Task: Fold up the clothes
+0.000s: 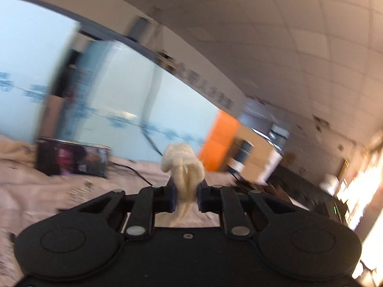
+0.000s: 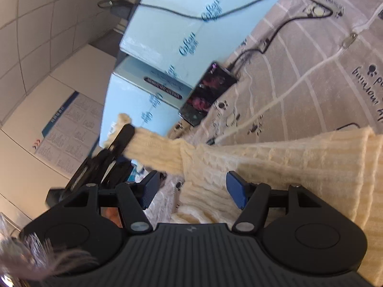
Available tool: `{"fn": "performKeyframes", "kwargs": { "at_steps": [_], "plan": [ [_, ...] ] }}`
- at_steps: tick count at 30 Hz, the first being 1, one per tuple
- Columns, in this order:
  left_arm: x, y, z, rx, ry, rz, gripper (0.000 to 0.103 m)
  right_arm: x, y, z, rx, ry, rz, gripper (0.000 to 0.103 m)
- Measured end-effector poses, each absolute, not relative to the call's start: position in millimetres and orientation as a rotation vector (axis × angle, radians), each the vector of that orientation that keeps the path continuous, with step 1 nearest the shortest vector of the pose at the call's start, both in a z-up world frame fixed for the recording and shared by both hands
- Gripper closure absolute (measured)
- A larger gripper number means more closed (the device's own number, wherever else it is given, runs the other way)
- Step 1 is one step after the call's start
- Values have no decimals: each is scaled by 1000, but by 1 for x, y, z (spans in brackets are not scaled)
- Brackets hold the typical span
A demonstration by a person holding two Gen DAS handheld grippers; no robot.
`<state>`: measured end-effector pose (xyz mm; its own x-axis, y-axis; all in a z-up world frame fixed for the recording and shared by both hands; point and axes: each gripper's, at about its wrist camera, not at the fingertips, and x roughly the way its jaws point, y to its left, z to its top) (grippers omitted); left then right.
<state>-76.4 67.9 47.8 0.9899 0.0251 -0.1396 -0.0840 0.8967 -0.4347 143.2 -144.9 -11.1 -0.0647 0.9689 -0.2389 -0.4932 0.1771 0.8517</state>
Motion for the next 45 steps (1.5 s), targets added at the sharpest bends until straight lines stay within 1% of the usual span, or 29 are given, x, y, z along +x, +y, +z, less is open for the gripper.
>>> {"fn": "performKeyframes", "kwargs": {
  "at_steps": [2,5,7,8,9,10,11,12,13,17,19,22,23,25,26,27,28,29,33,34,35,37,38,40,41,42,43,44,45],
  "plan": [
    [-68,45,42,-406,179,31,86,143,-164,-3,668,931,1320,33],
    [-48,18,25,-315,297,30,86,142,-187,3,691,878,1292,33],
    [-36,8,13,-270,378,20,81,141,-193,2,671,891,1279,33],
    [-32,5,8,-248,414,14,74,141,-195,0,662,903,1271,33],
    [-33,7,5,-251,409,-19,67,141,-196,-3,657,917,1263,33],
    [-34,8,2,-254,404,-51,53,141,-196,-5,657,931,1259,33],
    [-36,9,1,-269,393,-68,43,141,-196,-7,657,944,1256,33],
    [-38,10,1,-283,382,-85,37,141,-195,-8,651,957,1262,33],
    [-39,7,2,-276,384,-98,26,140,-193,-9,644,969,1270,33],
    [-42,-13,6,-171,370,-130,8,135,-178,-5,554,997,1244,36],
    [-45,-14,10,-144,362,-113,5,136,-171,-7,532,1028,1193,40],
    [-52,-16,17,-102,346,-104,3,133,-166,-8,488,1022,1138,48],
    [-57,-16,20,-84,332,-122,0,132,-165,-7,468,1014,1132,50],
    [-68,-12,26,-61,295,-148,0,129,-162,-6,443,997,1134,52],
    [-75,-6,29,-66,270,-149,0,128,-162,-5,440,991,1142,58],
    [-81,-1,31,-71,246,-149,0,128,-161,-5,436,984,1150,62],
    [-88,4,33,-76,222,-149,0,127,-161,-4,433,977,1159,67],
    [-87,10,31,-59,230,-80,0,125,-160,-4,426,969,1163,70],
    [-85,35,23,10,262,192,0,119,-156,2,390,948,1157,70],
    [-78,42,17,-1,304,223,0,117,-154,3,383,948,1160,68],
    [-71,48,12,-12,347,254,0,116,-153,4,375,948,1164,62],
    [-60,49,1,-53,395,228,0,113,-150,6,359,948,1172,56],
    [-55,50,-4,-74,419,215,0,111,-149,8,352,948,1176,56],
    [-54,44,-4,-55,411,202,0,110,-145,5,326,938,1159,57],
    [-53,41,-4,-45,407,196,0,109,-143,3,308,926,1147,67],
    [-56,42,-1,-47,405,189,0,108,-142,1,280,908,1138,73],
    [-59,43,2,-59,404,189,0,107,-141,0,251,889,1129,83],
    [-61,45,4,-81,398,201,0,107,-143,0,235,866,1129,87],
    [-63,47,7,-109,380,212,0,108,-147,2,235,842,1125,88]
  ]
}}
